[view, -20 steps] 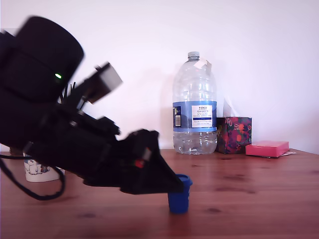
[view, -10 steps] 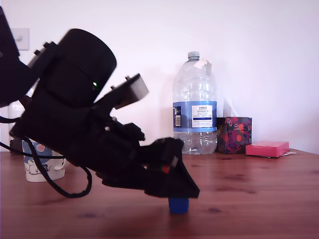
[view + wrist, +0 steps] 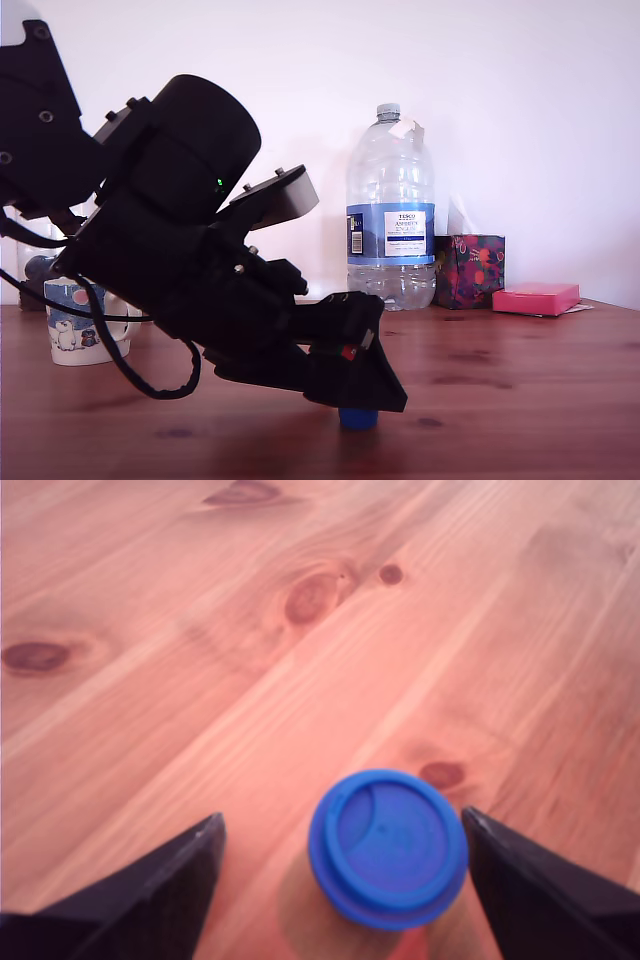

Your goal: Pick up the coffee capsules from the table one by one and drop them inside the nearest coffee cup

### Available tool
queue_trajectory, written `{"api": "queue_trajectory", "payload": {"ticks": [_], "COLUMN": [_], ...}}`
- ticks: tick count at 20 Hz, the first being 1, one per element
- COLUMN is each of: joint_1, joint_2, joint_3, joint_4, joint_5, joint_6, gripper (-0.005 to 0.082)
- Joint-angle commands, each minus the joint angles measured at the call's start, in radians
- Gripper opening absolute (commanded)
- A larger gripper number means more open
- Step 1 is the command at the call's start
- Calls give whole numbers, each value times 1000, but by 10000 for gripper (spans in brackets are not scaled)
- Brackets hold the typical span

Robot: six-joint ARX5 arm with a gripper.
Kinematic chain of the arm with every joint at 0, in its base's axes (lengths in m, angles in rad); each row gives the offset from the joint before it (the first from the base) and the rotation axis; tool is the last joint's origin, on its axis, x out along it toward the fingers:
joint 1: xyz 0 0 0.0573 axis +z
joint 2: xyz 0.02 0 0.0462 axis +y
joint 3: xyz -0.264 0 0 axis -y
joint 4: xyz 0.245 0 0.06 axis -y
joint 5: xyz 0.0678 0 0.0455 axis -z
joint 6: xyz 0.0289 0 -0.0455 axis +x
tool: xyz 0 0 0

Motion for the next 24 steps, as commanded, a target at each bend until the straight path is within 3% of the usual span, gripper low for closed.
{"api": "queue_trajectory", "payload": {"ticks": [1,3,7,12,19,24], "joint_1": [-6,-6,-6,-6,-6,-6], "joint_2": [35,35,35,35,35,34], "joint_3": [-1,-1,-1,-1,-1,-1], "joint_4": [-2,-2,-4,-3,-4,3], "joint_5": [-1,0,0,0,0,1], "joint_6": [5,6,5,5,5,4], "gripper": [475,346,335,230,203,123]}}
